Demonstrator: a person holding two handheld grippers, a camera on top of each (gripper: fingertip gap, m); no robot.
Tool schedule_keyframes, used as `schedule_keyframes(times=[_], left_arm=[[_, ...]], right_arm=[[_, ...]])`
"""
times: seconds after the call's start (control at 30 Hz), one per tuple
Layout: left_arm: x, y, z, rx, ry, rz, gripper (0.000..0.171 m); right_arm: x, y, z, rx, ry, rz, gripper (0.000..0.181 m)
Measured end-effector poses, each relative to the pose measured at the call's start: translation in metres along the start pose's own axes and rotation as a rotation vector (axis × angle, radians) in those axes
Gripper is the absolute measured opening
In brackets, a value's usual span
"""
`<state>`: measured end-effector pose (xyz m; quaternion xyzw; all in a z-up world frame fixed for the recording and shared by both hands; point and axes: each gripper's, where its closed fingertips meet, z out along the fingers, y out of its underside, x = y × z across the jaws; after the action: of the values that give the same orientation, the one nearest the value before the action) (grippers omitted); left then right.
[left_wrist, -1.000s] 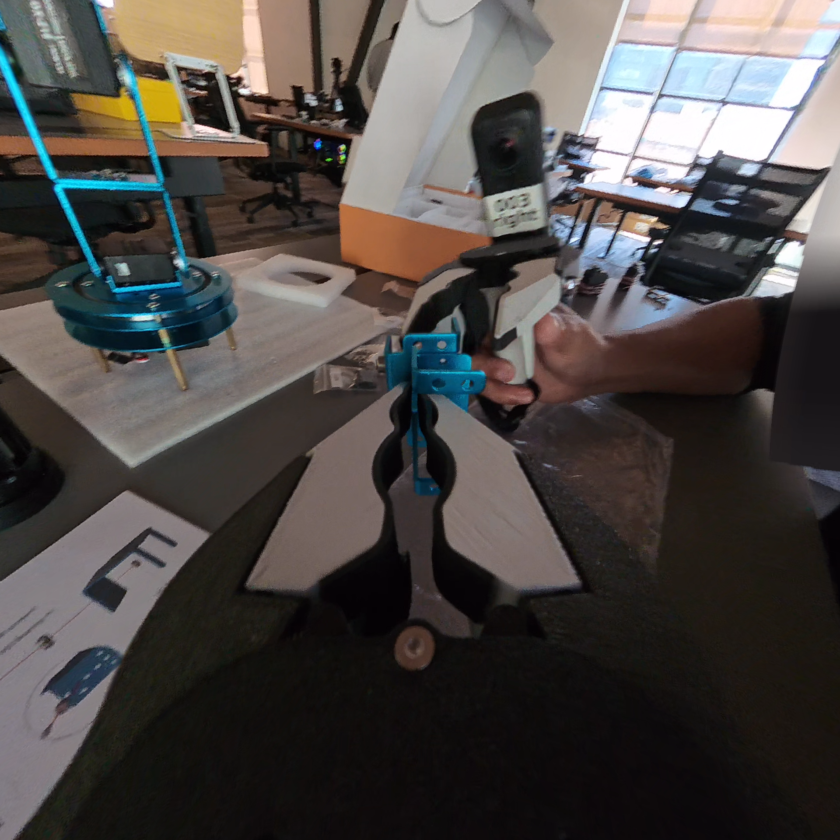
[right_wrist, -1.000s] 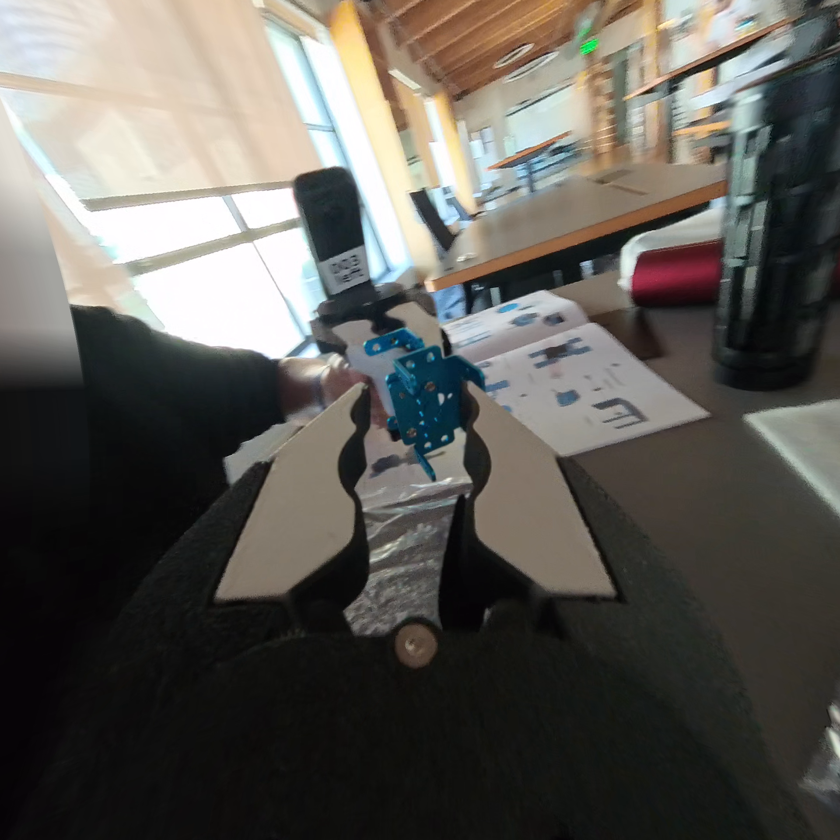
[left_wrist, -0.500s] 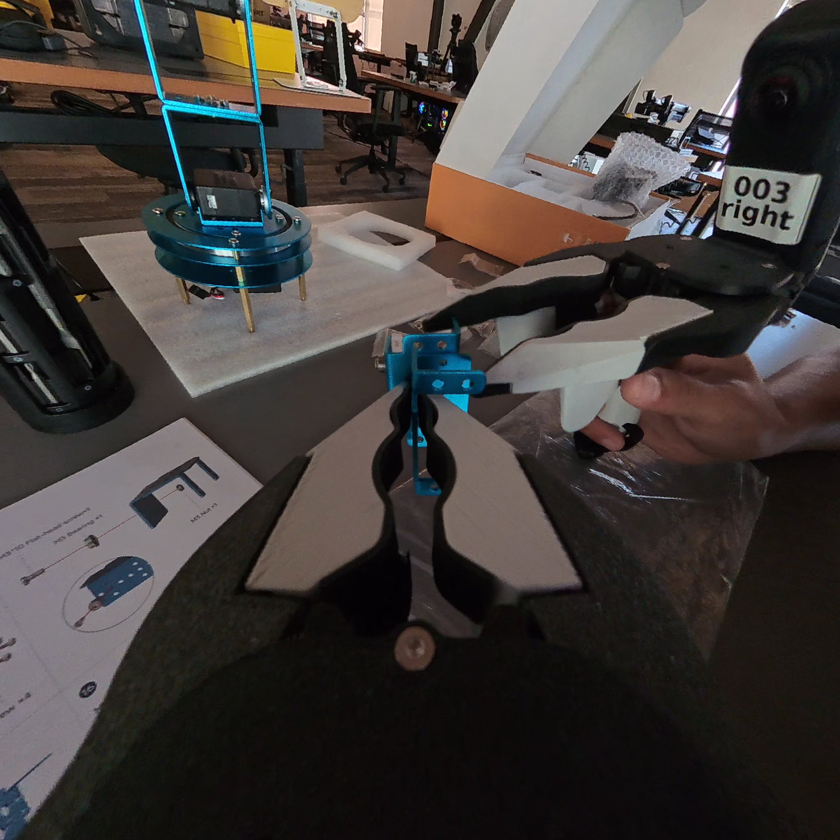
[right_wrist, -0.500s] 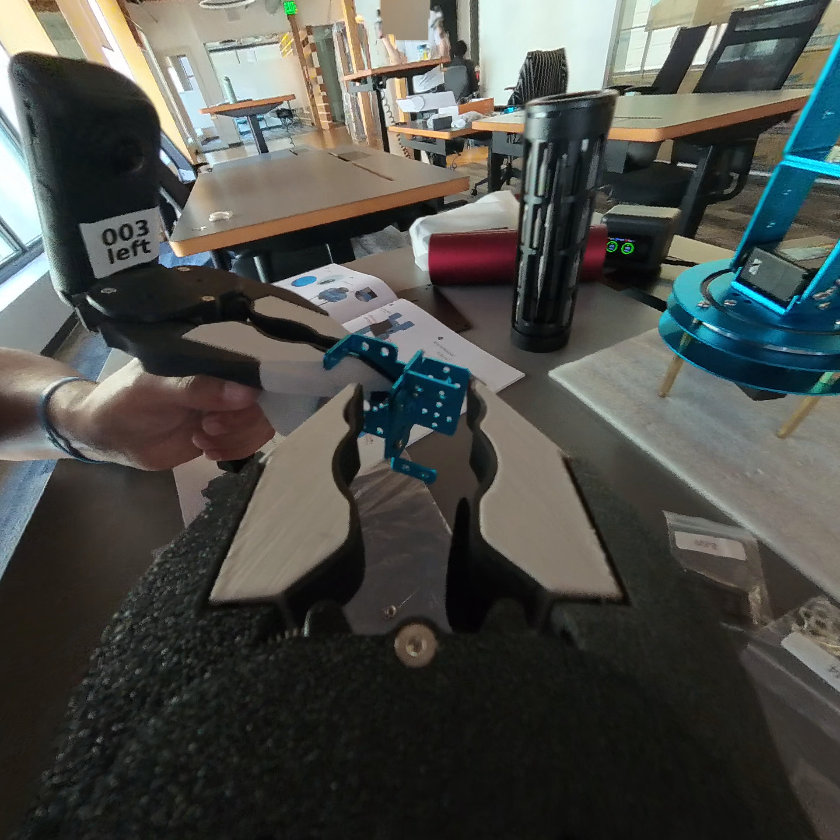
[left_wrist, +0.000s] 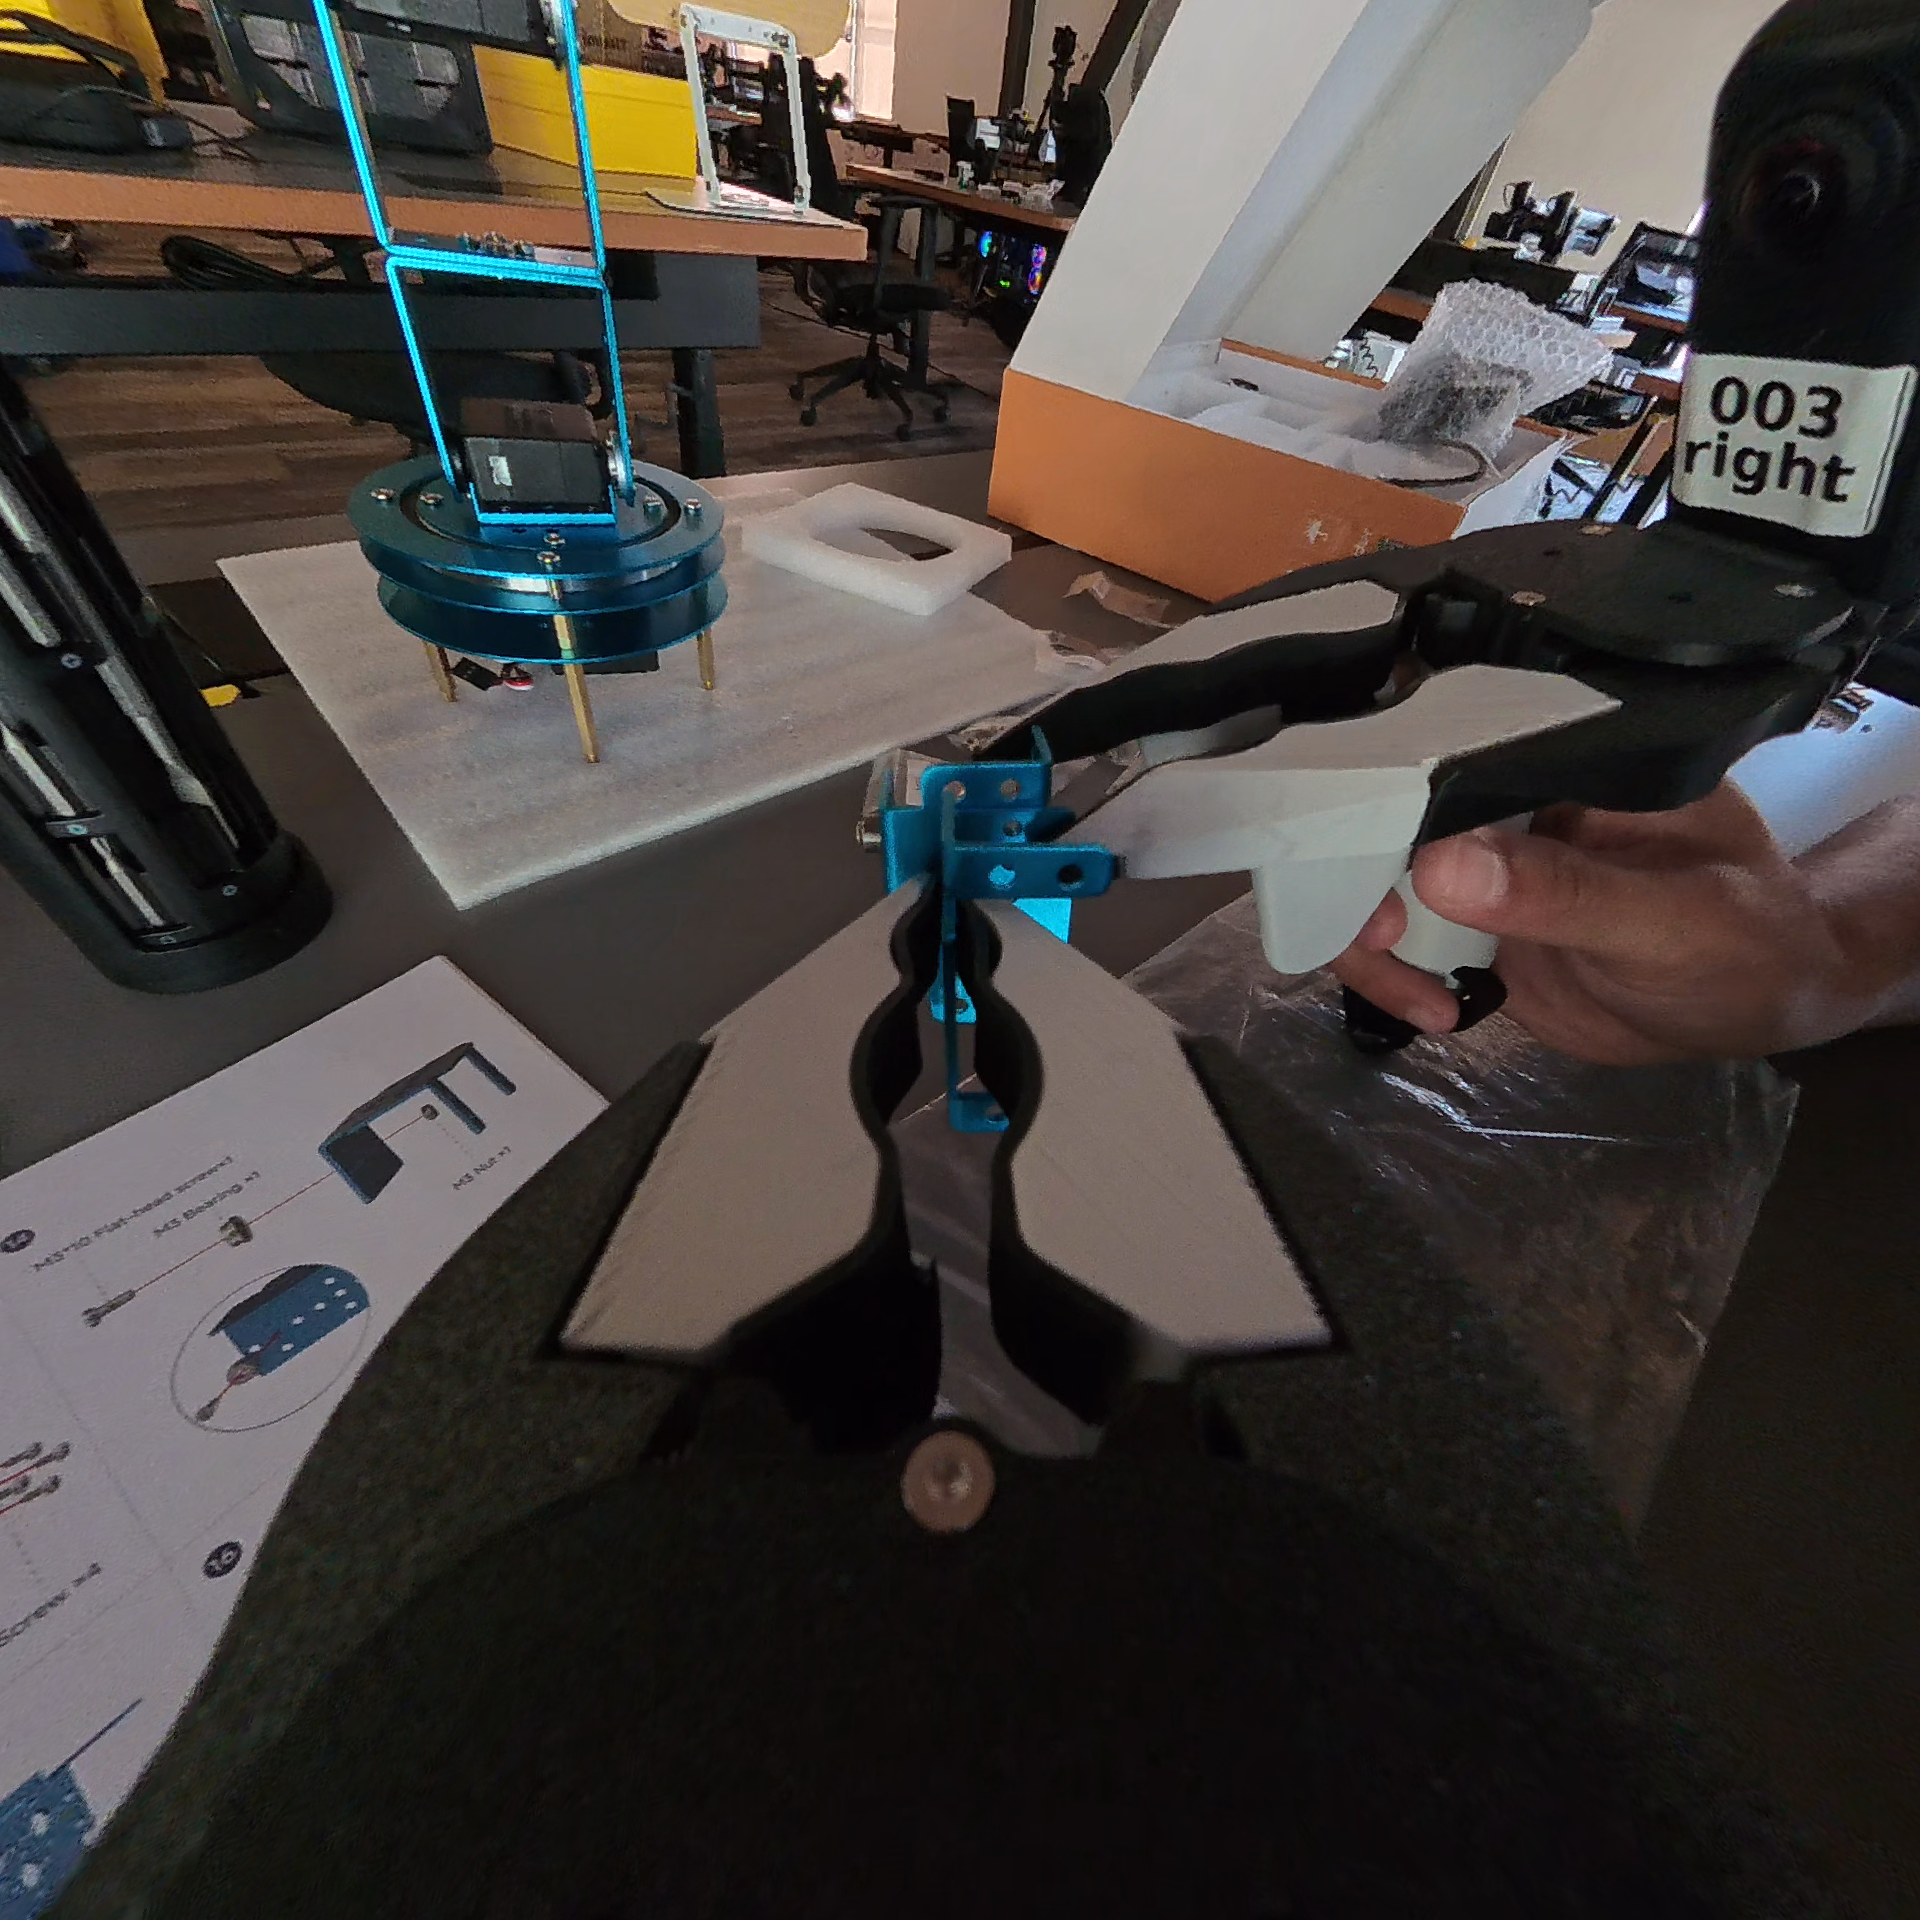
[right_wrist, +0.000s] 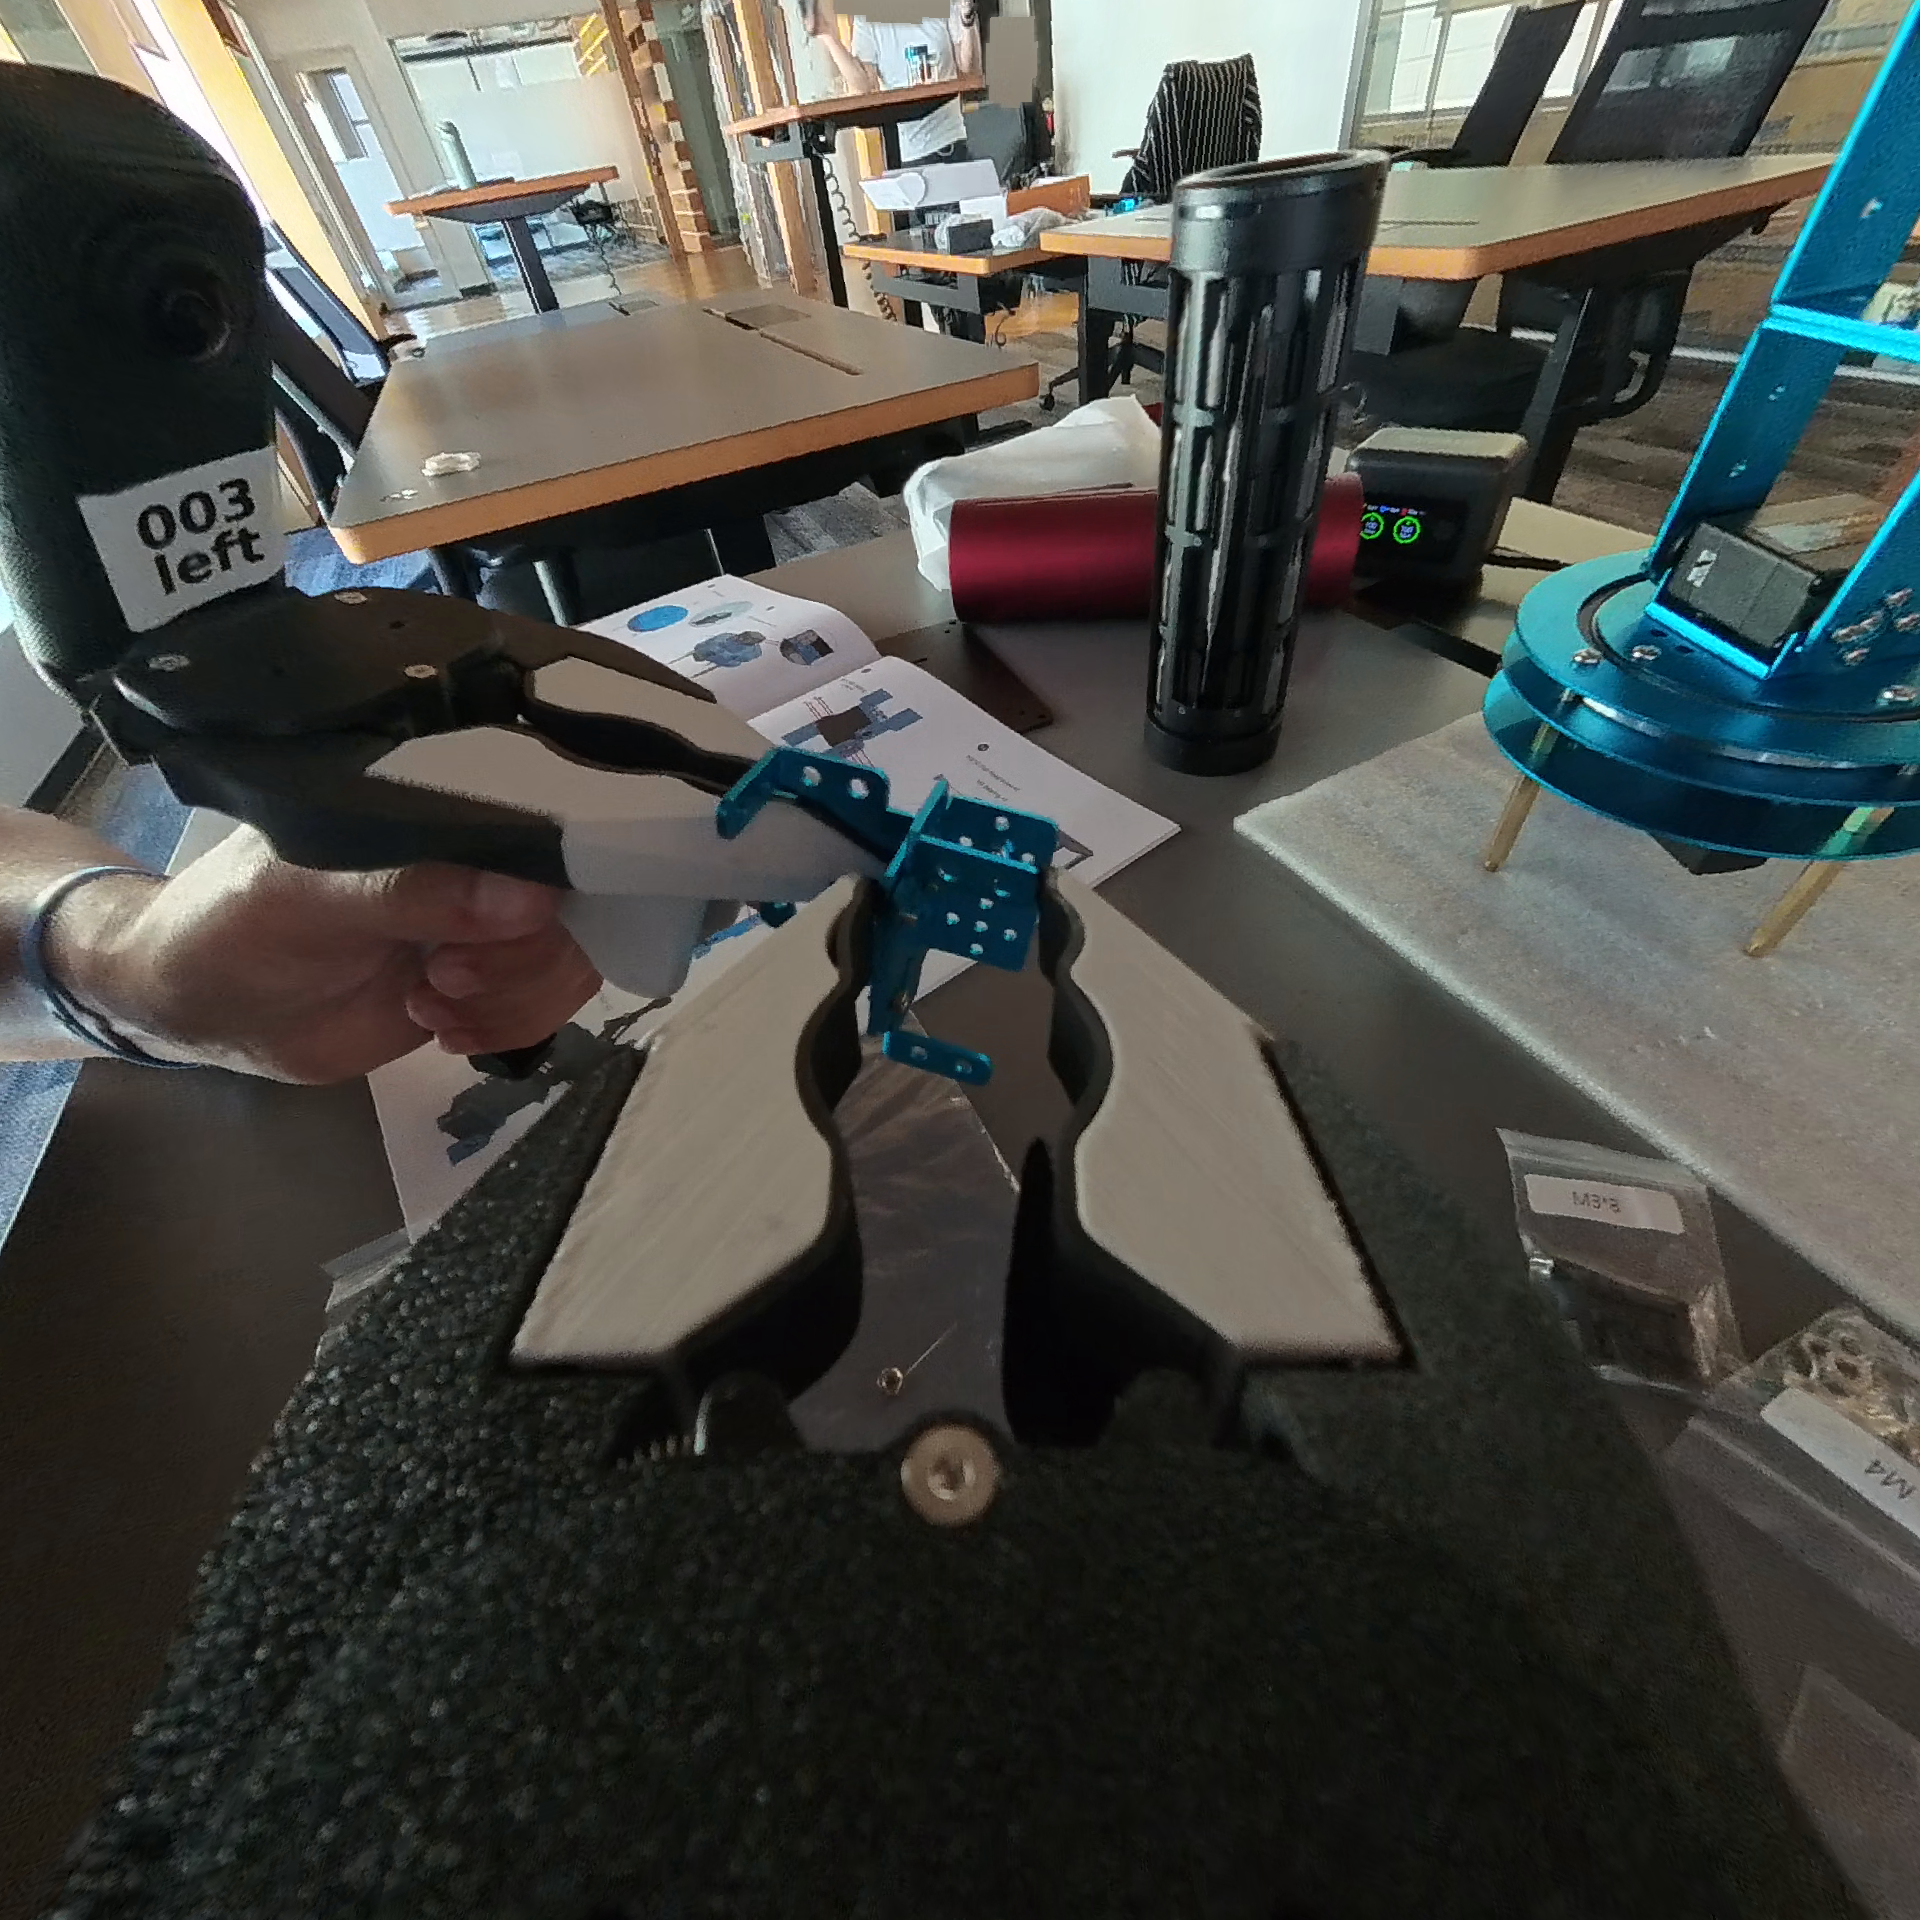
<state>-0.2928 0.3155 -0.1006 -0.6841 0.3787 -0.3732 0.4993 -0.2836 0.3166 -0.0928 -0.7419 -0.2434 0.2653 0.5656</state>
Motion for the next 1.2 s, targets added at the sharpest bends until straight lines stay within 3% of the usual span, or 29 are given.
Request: schedule_keyframes(times=[0.13,0.33,0.7,0.9,1.2], left_arm=[[-0.001,0.0,-0.001,0.001,0.018,-0.029,0.001],[0.012,0.011,0.004,-0.056,0.096,-0.032,0.001],[0.04,0.021,0.003,-0.113,0.233,0.047,0.001],[0.044,0.038,-0.014,-0.2,0.326,0.123,0.002],[0.034,0.068,-0.028,-0.343,0.295,0.187,0.006]], right_arm=[[-0.002,-0.002,-0.009,-0.017,-0.043,-0.027,0.046],[-0.003,0.01,-0.039,-0.126,-0.258,0.033,0.049],[-0.008,0.024,-0.045,-0.23,-0.399,-0.068,0.006],[-0.033,0.044,-0.046,-0.343,-0.593,-0.072,0.003],[-0.052,0.073,-0.032,-0.494,-0.629,-0.163,0.002]])
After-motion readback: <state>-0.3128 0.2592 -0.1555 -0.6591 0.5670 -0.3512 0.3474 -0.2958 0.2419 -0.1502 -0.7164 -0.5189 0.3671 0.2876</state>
